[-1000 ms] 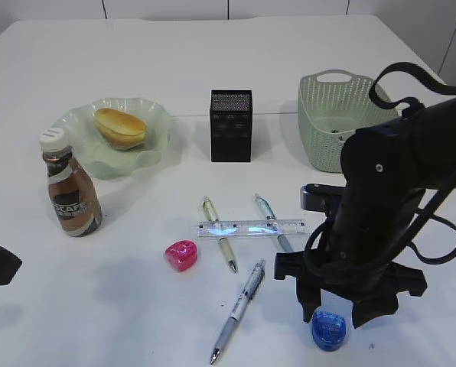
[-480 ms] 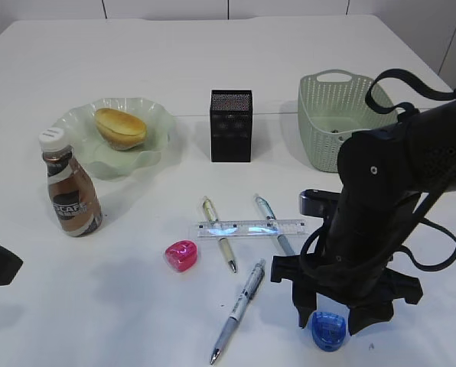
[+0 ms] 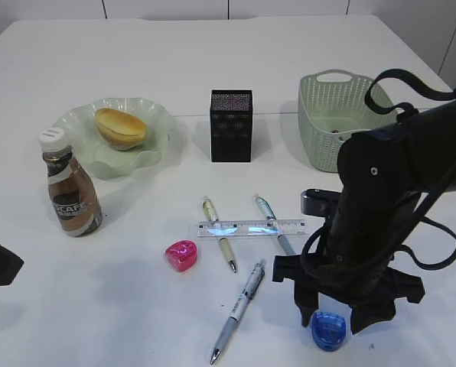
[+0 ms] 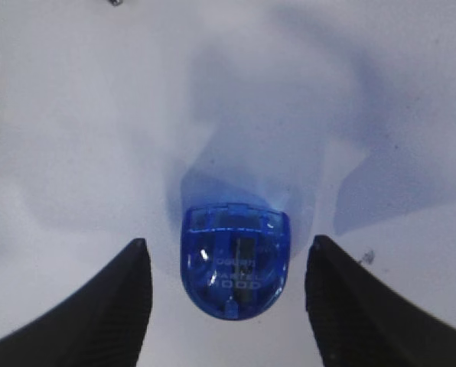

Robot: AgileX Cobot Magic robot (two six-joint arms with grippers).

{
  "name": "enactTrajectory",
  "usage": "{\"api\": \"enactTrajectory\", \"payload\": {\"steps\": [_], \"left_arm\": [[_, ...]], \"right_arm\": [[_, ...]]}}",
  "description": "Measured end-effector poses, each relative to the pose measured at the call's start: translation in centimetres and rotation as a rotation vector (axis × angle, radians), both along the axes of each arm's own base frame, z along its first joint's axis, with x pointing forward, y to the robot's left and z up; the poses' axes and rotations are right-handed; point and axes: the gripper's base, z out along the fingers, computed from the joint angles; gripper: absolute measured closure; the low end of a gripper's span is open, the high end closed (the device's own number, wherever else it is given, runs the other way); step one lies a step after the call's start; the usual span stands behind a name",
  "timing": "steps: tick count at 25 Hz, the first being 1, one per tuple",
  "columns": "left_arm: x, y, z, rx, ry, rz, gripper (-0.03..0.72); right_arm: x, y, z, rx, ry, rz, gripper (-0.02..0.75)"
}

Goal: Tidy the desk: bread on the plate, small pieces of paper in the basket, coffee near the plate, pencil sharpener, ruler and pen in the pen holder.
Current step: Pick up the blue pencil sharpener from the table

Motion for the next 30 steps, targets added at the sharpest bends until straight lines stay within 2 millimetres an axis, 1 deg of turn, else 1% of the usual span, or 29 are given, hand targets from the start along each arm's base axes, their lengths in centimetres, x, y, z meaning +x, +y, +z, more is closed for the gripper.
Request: {"api": "enactTrajectory", "payload": {"steps": [6, 12, 24, 28, 30], "left_arm": [[0.0, 0.0, 0.0, -0.002, 0.001, 0.0, 0.214], [0.0, 0.0, 0.0, -0.007, 0.003, 0.002, 0.214], [0.0, -0.1, 0.0, -0.008, 0.003, 0.002, 0.214], [0.0, -0.1, 0.0, -0.008, 0.003, 0.002, 0.214], [0.0, -0.1, 0.0, -0.008, 0.003, 0.002, 0.214]], "right_arm": [[0.0, -0.1, 0.0, -0.01, -0.002, -0.005, 0.242], [0.0, -0.1, -0.7, -0.025, 0.025, -0.007, 0.242], [0.0, -0.1, -0.9, -0.027, 0.029, -0.008, 0.244], [0.0, -0.1, -1.2, -0.031, 0.036, -0.008, 0.296], [0.0, -0.1, -1.2, -0.03, 0.034, -0.008, 0.341]]}}
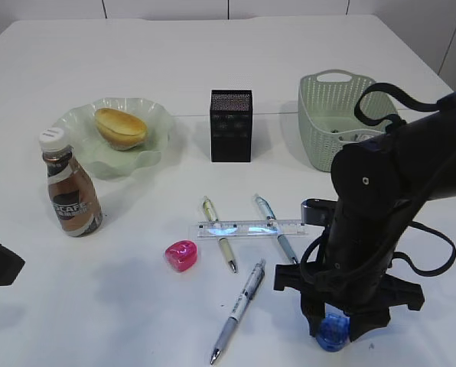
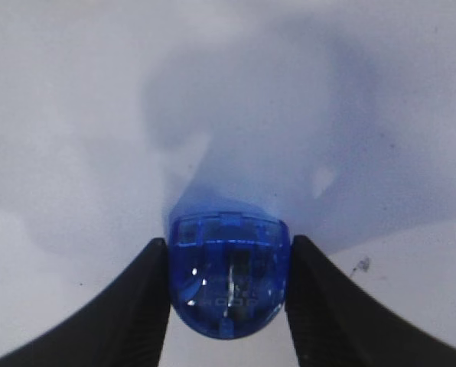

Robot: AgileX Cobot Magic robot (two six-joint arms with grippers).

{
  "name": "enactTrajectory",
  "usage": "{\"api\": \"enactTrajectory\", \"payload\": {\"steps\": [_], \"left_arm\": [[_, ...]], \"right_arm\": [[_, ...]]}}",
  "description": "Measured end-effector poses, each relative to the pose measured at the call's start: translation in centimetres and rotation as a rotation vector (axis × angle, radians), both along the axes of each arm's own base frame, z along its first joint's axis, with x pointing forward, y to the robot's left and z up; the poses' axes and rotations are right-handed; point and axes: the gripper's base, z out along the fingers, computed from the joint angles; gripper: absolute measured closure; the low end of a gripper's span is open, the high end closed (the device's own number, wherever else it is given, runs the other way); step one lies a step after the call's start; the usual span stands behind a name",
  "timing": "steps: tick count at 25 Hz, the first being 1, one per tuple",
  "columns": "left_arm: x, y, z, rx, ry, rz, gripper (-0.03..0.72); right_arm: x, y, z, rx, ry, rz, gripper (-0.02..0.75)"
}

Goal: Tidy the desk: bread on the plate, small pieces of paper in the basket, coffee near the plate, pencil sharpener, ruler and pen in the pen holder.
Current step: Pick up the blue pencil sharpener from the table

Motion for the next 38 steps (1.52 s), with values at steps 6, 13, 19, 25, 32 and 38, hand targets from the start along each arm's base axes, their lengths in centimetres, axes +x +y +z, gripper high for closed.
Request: {"api": "enactTrajectory", "payload": {"steps": [6, 13, 19, 25, 32, 38], "left_arm": [[0.0, 0.0, 0.0, 0.0, 0.0, 0.0, 0.214], [0.0, 0.0, 0.0, 0.0, 0.0, 0.0, 0.214], [0.0, 0.0, 0.0, 0.0, 0.0, 0.0, 0.214], [0.0, 0.0, 0.0, 0.0, 0.0, 0.0, 0.214], [0.0, 0.0, 0.0, 0.0, 0.0, 0.0, 0.214], [0.0, 0.0, 0.0, 0.0, 0.0, 0.0, 0.214]], "right_arm": [[0.0, 0.0, 0.0, 0.0, 0.0, 0.0, 0.385], [0.0, 0.0, 0.0, -0.001, 0.002, 0.0, 0.397], [-0.5, -0.3, 0.0, -0.028, 0.059, 0.005, 0.397], [-0.3, -0.1, 1.1, -0.022, 0.053, 0.027, 0.397], [2.6, 1.0, 6.2, 0.015, -0.13, 0.091, 0.397], [5.2, 1.7, 10.5, 0.004, -0.263, 0.144, 0.397]]}}
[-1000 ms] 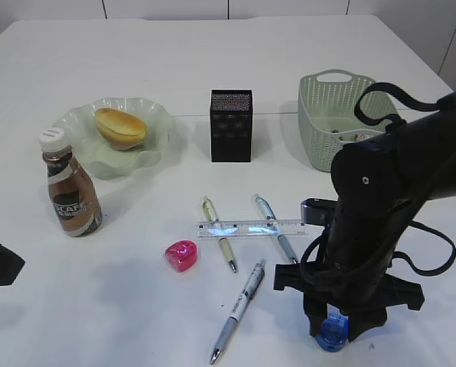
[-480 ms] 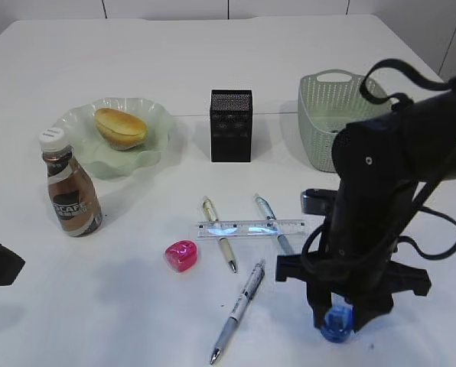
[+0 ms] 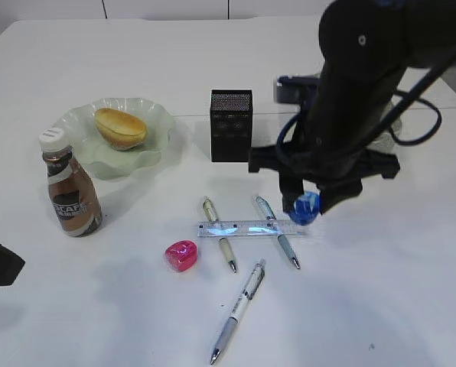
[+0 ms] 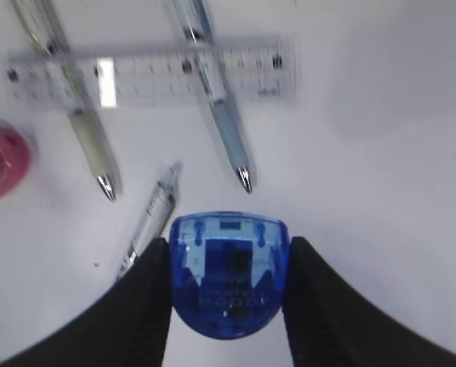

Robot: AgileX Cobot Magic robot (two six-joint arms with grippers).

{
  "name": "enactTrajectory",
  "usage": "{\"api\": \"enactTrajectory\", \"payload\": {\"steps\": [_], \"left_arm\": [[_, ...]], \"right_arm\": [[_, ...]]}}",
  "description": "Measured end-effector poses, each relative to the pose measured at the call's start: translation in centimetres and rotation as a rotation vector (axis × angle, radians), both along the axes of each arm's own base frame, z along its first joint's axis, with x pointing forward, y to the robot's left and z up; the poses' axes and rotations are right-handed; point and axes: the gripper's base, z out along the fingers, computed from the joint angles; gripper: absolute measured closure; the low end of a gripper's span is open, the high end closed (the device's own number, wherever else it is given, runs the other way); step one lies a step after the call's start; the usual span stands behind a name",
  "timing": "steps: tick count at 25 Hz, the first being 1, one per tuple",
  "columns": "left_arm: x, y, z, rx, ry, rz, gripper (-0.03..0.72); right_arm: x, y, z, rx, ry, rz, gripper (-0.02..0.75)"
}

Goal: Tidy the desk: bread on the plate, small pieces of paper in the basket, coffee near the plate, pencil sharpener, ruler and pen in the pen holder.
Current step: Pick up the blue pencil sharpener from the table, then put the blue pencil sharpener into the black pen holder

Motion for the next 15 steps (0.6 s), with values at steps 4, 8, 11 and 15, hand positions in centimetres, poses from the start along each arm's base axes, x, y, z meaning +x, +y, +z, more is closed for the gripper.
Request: {"api": "enactTrajectory", "payload": {"steps": [4, 8, 11, 15], "left_arm": [[0.0, 0.0, 0.0, 0.0, 0.0, 0.0, 0.214], [0.0, 0.0, 0.0, 0.0, 0.0, 0.0, 0.214], [0.0, 0.0, 0.0, 0.0, 0.0, 0.0, 0.214], [0.0, 0.0, 0.0, 0.0, 0.0, 0.0, 0.214]], "right_arm": [[1.8, 0.2, 3.5, -0.021, -0.14, 0.037, 0.397], [3.3, 0.1, 7.3, -0.062, -0.294, 0.056, 0.397], [4.0, -0.2, 9.0, -0.103, -0.374, 0.065, 0.397], [4.5, -0.5, 9.7, -0.148, -0.443, 0.083, 0.397]]}}
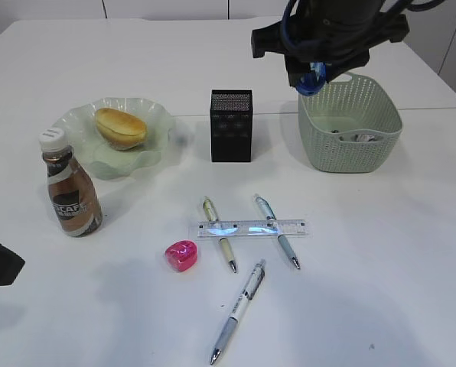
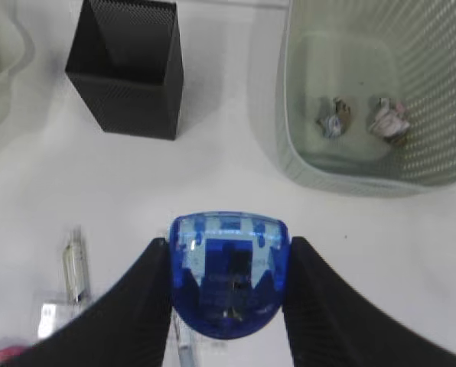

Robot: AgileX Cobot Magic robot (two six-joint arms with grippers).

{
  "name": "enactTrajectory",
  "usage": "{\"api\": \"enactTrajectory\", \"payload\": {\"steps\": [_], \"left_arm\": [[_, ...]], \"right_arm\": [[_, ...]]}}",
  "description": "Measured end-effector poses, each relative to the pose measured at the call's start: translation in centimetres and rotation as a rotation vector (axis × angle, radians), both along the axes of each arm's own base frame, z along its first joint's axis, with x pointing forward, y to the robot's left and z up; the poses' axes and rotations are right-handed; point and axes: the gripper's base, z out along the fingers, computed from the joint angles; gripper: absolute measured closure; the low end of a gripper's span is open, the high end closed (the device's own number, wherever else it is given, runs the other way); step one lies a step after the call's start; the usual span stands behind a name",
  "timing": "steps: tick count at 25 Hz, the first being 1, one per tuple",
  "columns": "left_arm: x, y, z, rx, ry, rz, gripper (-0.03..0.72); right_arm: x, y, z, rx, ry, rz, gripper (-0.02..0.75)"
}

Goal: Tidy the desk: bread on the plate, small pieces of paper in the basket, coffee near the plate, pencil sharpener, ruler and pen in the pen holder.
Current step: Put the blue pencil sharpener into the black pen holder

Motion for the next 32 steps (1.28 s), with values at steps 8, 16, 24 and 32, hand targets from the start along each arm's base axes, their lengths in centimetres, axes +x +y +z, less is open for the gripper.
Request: {"api": "enactTrajectory", "payload": {"steps": [8, 16, 24, 32], "left_arm": [[0.1, 0.0, 0.0, -0.002, -0.007, 0.002, 0.214], [0.3, -0.1, 0.2, -0.014, -0.041, 0.009, 0.214], [0.7, 0.0, 0.4, -0.013, -0.083, 0.013, 0.214], [0.7, 0.0, 0.4, -0.013, -0.089, 0.013, 0.214]], "right_arm": [[2.2, 1.0, -0.6, -0.021, -0.168, 0.093, 0.397], [4.8, 2.6, -3.8, -0.052, -0.242, 0.194, 0.397], [6.2, 4.1, -5.2, -0.021, -0.341, 0.295, 0.397], [8.5, 4.3, -8.7, 0.009, -0.381, 0.359, 0.397]]}}
